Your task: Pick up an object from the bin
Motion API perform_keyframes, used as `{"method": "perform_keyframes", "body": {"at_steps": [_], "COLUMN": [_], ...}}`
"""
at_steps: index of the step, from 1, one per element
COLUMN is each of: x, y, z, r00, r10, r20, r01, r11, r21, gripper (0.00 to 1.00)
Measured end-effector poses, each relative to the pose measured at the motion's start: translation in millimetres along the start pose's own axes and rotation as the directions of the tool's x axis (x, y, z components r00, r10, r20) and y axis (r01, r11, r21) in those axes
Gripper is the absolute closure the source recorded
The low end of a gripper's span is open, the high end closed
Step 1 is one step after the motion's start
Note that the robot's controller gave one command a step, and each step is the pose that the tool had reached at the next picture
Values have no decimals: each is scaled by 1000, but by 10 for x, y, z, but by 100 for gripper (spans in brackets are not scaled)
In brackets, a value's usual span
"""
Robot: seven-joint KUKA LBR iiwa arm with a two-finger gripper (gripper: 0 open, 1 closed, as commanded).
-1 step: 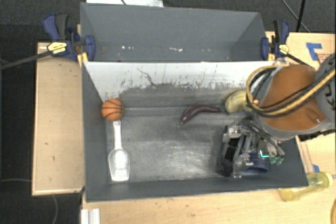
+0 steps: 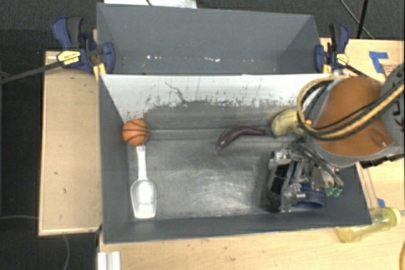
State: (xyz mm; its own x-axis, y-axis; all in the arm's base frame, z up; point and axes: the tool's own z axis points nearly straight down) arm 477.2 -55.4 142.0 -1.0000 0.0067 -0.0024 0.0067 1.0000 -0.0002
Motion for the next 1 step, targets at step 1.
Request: {"method": "perform_keyframes", "body": {"at_steps": [1], "x": [-241], "y": [23], "z": [321], "r00": [960], "r10": [-280], "r20": [8], "r01": [280], "r11": [960], "r21": [3], "gripper": [0]}}
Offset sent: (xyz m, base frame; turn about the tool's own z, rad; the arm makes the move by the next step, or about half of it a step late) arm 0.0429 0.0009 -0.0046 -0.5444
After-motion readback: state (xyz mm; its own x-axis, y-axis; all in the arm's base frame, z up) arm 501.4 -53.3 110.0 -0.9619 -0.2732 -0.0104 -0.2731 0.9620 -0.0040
